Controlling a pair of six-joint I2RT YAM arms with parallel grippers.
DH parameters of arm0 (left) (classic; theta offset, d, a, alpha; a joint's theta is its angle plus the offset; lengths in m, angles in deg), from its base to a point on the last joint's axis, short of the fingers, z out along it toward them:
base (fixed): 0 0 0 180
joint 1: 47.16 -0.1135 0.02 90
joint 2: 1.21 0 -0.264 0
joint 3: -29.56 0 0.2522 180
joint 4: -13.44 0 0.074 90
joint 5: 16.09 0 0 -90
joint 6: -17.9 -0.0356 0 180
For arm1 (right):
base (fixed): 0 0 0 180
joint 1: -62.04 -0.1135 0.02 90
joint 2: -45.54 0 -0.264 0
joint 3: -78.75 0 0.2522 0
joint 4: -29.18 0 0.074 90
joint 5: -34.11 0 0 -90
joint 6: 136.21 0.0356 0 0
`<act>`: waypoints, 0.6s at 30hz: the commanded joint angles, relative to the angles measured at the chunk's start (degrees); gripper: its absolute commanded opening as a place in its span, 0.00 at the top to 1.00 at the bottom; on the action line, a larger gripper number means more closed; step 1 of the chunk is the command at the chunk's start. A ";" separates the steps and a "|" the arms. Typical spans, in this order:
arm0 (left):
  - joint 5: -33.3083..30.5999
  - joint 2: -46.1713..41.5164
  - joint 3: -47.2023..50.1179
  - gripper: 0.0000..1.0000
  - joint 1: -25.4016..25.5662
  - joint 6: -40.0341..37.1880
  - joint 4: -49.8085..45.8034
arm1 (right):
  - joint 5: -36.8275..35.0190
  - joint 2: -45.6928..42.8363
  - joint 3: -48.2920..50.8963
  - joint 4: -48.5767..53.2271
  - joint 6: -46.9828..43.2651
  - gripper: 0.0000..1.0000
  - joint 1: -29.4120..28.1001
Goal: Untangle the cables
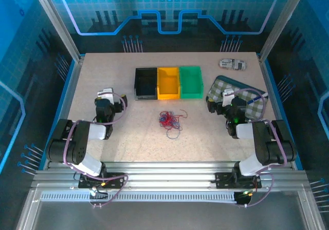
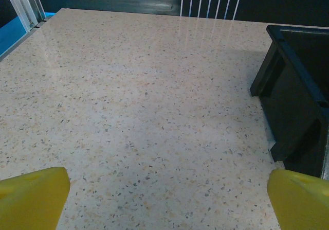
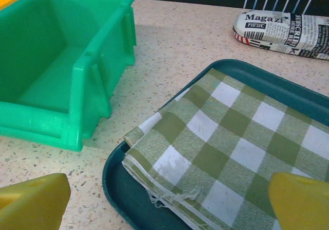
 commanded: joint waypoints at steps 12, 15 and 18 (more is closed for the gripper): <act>1.03 0.44 0.31 0.01 -0.26 -0.38 1.33 | 0.22 0.45 -1.19 -1.10 -0.32 0.00 0.07; 1.10 0.44 0.31 0.01 -0.26 -0.38 1.29 | 0.25 0.45 -1.23 -1.08 -0.36 0.00 0.22; 1.06 0.44 0.27 0.01 -0.26 -0.38 1.35 | 0.38 0.37 -1.18 -1.01 -0.35 0.00 0.30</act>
